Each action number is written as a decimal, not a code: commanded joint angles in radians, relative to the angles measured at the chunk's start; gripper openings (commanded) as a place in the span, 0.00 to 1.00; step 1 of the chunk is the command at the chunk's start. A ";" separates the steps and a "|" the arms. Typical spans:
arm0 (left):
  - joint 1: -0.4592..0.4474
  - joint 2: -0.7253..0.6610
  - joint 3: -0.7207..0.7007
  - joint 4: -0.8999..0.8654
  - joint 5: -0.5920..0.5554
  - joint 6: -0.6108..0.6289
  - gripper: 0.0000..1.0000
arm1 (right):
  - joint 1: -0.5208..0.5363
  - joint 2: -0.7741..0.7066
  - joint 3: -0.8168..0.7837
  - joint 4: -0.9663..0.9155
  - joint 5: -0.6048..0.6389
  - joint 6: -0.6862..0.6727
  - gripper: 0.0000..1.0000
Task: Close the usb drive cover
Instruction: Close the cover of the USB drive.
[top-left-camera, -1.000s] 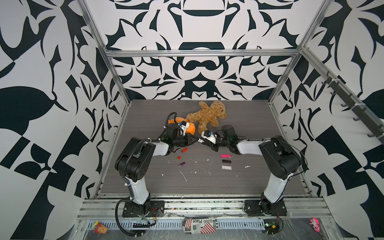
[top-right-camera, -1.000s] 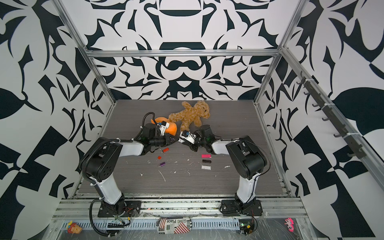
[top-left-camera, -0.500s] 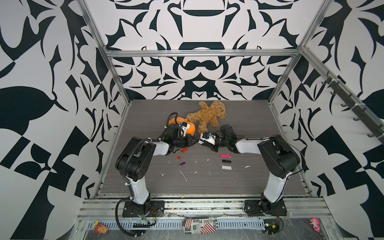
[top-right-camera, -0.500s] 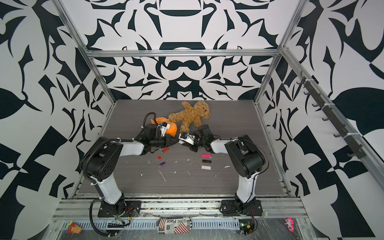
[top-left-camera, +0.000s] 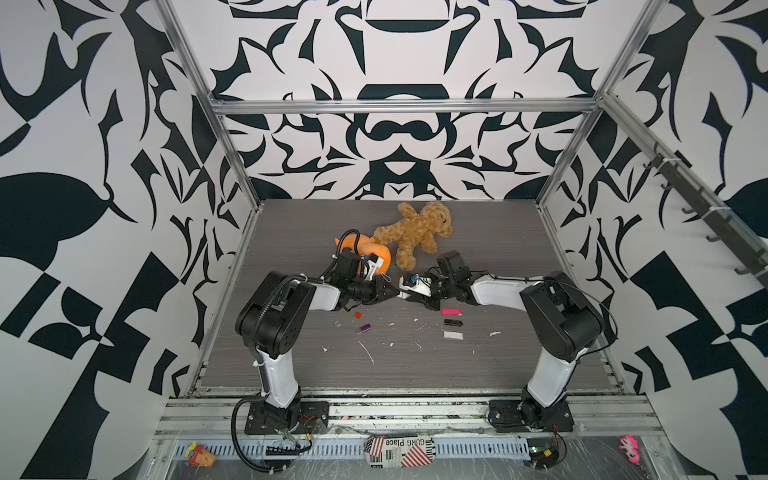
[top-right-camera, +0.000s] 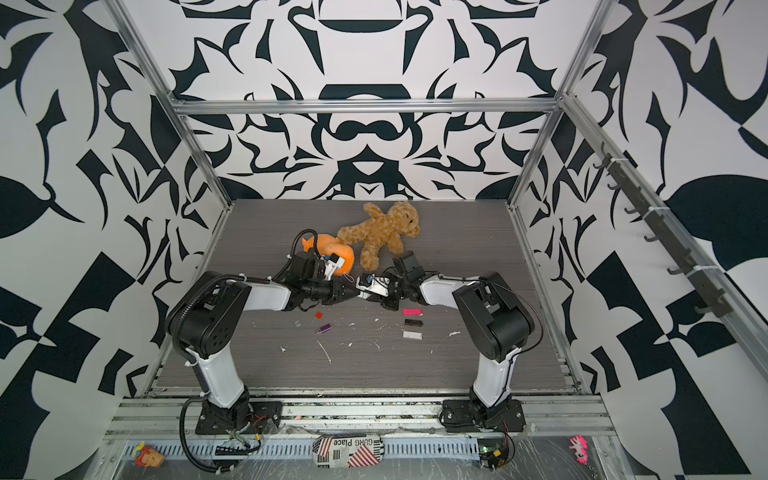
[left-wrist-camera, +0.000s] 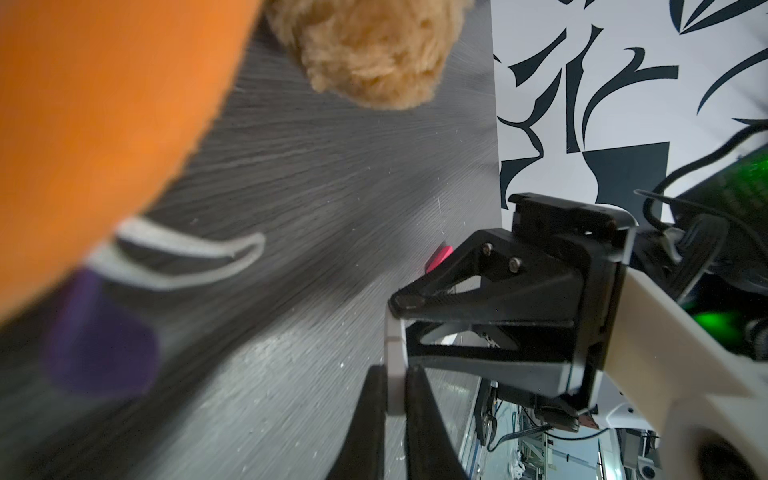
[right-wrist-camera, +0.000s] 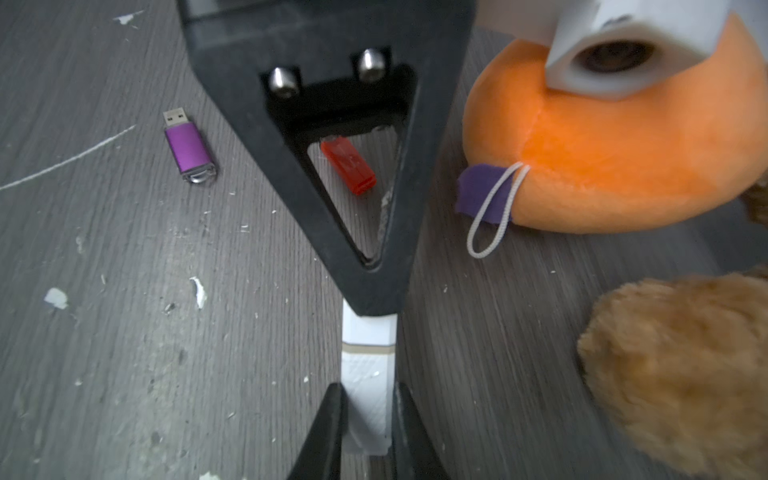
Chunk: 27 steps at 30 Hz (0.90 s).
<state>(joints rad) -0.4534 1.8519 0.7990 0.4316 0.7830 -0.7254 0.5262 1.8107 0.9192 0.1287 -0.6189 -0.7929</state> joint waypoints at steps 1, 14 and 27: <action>-0.034 0.027 -0.018 0.024 0.004 -0.023 0.07 | 0.058 -0.038 0.038 0.113 -0.136 -0.013 0.13; -0.034 0.015 -0.021 0.009 -0.066 -0.029 0.07 | 0.060 -0.043 0.015 0.007 -0.071 -0.020 0.48; -0.034 -0.013 -0.033 0.009 -0.102 -0.037 0.07 | 0.055 -0.106 -0.061 -0.015 0.060 0.050 0.51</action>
<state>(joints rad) -0.4908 1.8580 0.7807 0.4446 0.6983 -0.7456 0.5777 1.7233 0.8646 0.1219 -0.5781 -0.7845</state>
